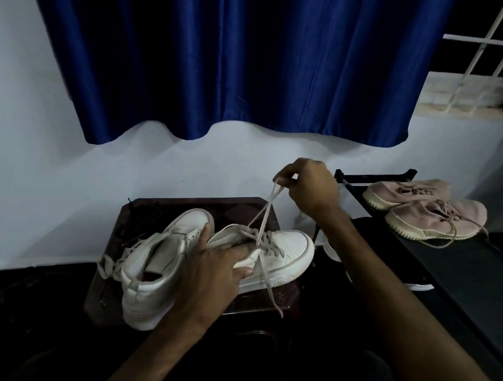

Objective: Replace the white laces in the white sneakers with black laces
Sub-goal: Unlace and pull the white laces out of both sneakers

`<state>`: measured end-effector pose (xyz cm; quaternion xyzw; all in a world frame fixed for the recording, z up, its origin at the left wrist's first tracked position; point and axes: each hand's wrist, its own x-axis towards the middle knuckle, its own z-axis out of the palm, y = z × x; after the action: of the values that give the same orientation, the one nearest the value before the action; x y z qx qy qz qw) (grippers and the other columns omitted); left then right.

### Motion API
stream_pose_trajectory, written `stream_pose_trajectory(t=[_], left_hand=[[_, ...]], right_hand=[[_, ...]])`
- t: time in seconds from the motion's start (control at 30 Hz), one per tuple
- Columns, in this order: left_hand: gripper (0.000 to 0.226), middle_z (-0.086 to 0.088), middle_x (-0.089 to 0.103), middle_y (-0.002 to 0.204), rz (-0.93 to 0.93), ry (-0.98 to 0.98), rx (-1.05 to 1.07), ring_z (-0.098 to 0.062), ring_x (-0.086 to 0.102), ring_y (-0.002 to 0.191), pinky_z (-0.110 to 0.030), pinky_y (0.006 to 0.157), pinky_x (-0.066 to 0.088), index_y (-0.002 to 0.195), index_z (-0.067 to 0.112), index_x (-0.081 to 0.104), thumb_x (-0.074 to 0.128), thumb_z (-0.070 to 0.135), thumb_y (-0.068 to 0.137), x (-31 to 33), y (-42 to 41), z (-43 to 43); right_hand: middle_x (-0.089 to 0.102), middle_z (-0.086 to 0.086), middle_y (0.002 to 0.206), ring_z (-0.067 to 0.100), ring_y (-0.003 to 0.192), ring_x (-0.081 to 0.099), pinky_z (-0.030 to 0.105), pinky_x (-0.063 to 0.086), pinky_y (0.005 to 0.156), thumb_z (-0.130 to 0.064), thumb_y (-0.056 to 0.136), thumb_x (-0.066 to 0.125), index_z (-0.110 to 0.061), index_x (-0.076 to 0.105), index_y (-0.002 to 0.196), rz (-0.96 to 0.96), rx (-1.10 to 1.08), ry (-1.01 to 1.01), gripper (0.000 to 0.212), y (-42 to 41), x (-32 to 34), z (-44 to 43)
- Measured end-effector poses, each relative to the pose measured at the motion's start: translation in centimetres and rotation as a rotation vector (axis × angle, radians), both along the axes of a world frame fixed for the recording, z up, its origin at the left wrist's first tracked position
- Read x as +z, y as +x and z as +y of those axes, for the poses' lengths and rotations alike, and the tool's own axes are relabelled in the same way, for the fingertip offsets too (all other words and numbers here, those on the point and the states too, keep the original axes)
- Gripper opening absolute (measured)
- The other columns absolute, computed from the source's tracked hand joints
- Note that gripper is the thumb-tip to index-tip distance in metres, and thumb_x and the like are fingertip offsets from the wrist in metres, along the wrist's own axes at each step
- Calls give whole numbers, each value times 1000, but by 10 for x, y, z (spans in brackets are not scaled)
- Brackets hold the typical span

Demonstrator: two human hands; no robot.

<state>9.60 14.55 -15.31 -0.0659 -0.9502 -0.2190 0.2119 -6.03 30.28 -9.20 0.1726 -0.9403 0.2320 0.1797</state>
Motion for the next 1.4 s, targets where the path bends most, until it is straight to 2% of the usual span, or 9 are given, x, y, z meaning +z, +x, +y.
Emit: stream_pose_trajectory(t=[0.13, 0.3, 0.47, 0.6, 0.83, 0.93, 1.17, 1.27, 1.4], left_hand=[[50, 14, 72, 108, -17, -11, -17, -22, 45, 130, -28, 113, 17, 115, 36, 70, 85, 27, 69, 2, 1, 1], [47, 13, 74, 96, 27, -90, 21, -23, 59, 111, -31, 109, 32, 98, 35, 75, 92, 30, 55, -7, -6, -2], [46, 13, 68, 119, -27, -44, 18, -25, 38, 138, -27, 117, 9, 124, 41, 62, 74, 33, 80, -10, -5, 0], [46, 11, 71, 113, 28, -22, 0, -22, 46, 133, -25, 118, 5, 121, 38, 65, 77, 30, 78, -13, -9, -3], [46, 18, 67, 120, 20, 5, -12, -20, 30, 141, -16, 112, -7, 124, 42, 62, 75, 33, 81, -11, -6, -3], [44, 17, 74, 94, 72, -110, -55, -11, 42, 116, -24, 112, 15, 100, 35, 75, 89, 33, 59, -5, 0, 1], [44, 24, 71, 78, 75, -234, 26, -6, 67, 87, -23, 94, 45, 86, 41, 74, 90, 48, 45, -8, 6, 7], [38, 17, 73, 90, -34, -198, 97, -12, 68, 94, -26, 92, 49, 100, 38, 72, 81, 47, 65, -6, 5, 12], [33, 2, 68, 63, -149, -265, 153, -15, 65, 55, -28, 66, 54, 76, 21, 72, 89, 31, 49, -4, 5, 39]], right_hand=[[51, 3, 133, 18, 115, 52, 34, 49, 94, -10, 85, 70, -32, 47, 142, -165, 225, 227, 65, 18, -14, 4], [61, -7, 120, -16, 101, 35, 4, 28, 89, -10, 82, 74, -24, 75, 107, -127, 749, 259, 28, 44, -18, 12], [65, -10, 105, -14, 100, 42, 6, 31, 87, -25, 78, 78, -25, 79, 86, -128, 770, 220, 8, 30, -18, 11], [59, -11, 97, 5, 92, 55, 35, 49, 83, -23, 81, 76, -26, 76, 85, -76, 597, 181, 5, 13, -9, 1], [69, -14, 89, 5, 72, 63, 35, 57, 73, -23, 84, 74, -24, 76, 83, -20, -126, -418, 3, -40, -14, -23], [70, -12, 92, 4, 80, 63, 34, 56, 80, -18, 89, 68, -21, 75, 92, -70, -255, -615, 8, -54, -14, -26], [70, 1, 97, 7, 75, 57, 31, 53, 83, -13, 87, 70, -12, 74, 104, -142, 94, -106, 17, -41, -12, -44], [66, 2, 110, 12, 82, 64, 23, 50, 83, -19, 85, 73, -14, 66, 123, -172, 272, -1, 38, -10, -21, -45], [70, -4, 91, 9, 76, 62, 19, 49, 71, -23, 85, 73, -18, 75, 92, -154, 279, -25, 9, 32, -22, -21]])
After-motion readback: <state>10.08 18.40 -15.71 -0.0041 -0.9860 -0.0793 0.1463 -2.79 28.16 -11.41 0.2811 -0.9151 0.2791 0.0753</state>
